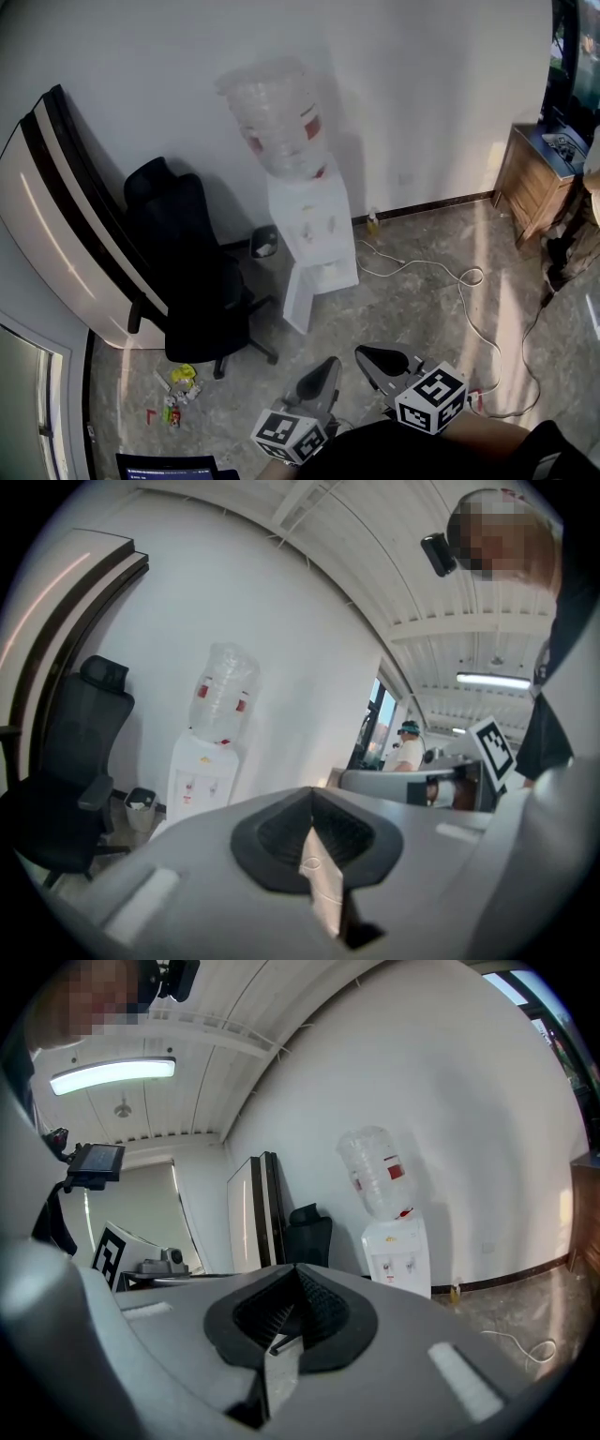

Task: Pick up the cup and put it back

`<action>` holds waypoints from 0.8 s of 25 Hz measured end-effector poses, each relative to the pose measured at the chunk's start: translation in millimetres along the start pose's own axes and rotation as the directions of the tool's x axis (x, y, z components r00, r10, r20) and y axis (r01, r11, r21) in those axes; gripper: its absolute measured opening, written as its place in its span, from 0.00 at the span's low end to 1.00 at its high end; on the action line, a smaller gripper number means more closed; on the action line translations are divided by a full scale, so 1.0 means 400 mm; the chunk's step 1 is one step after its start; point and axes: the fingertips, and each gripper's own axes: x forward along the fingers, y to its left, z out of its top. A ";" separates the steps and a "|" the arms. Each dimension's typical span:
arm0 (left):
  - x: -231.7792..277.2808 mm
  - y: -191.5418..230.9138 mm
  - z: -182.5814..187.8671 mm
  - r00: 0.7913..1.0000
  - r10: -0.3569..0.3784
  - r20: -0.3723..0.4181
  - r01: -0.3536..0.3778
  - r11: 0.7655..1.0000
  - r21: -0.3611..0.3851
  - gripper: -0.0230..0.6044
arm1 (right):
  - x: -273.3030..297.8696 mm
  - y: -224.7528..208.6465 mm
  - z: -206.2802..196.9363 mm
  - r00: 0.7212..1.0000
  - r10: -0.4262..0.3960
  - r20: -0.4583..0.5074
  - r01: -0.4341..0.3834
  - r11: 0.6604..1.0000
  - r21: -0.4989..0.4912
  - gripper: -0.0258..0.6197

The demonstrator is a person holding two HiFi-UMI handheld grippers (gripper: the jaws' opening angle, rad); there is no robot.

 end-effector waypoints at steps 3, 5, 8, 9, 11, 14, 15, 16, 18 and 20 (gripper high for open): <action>-0.006 0.000 0.000 1.000 -0.007 -0.002 0.007 1.000 -0.001 0.04 | 0.003 0.012 0.000 1.000 0.007 0.002 -0.007 1.000 0.004 0.05; -0.009 0.001 0.003 1.000 -0.011 0.002 0.011 1.000 0.007 0.04 | 0.007 0.019 -0.001 1.000 0.012 0.003 -0.012 1.000 0.002 0.05; -0.012 0.004 0.002 1.000 -0.011 0.002 0.011 1.000 0.001 0.04 | 0.010 0.026 -0.001 1.000 0.024 0.005 -0.024 1.000 -0.002 0.05; -0.013 0.003 0.002 1.000 -0.011 0.002 0.011 1.000 -0.001 0.04 | 0.010 0.027 0.000 1.000 0.026 0.006 -0.026 1.000 -0.004 0.05; -0.013 -0.002 0.004 1.000 -0.013 0.003 0.013 1.000 0.001 0.04 | 0.006 0.027 0.002 1.000 0.026 0.008 -0.025 1.000 -0.005 0.05; -0.014 -0.012 0.008 1.000 -0.017 0.006 0.017 1.000 0.010 0.04 | 0.003 0.029 0.004 1.000 0.027 0.009 -0.027 1.000 -0.005 0.05; -0.014 -0.014 0.009 1.000 -0.017 0.007 0.017 1.000 0.013 0.04 | 0.002 0.029 0.004 1.000 0.029 0.009 -0.029 1.000 -0.006 0.05; -0.014 -0.016 0.010 1.000 -0.014 0.006 0.014 1.000 0.015 0.04 | 0.001 0.030 0.004 0.999 0.031 0.010 -0.031 0.999 -0.007 0.05; -0.014 -0.021 0.011 1.000 -0.009 0.003 0.009 1.000 0.015 0.04 | -0.003 0.030 0.003 0.999 0.035 0.010 -0.035 0.999 -0.009 0.05; -0.015 -0.026 0.004 1.000 -0.014 0.007 0.013 1.000 0.016 0.04 | -0.009 0.031 0.001 0.999 0.037 0.010 -0.037 0.999 -0.011 0.05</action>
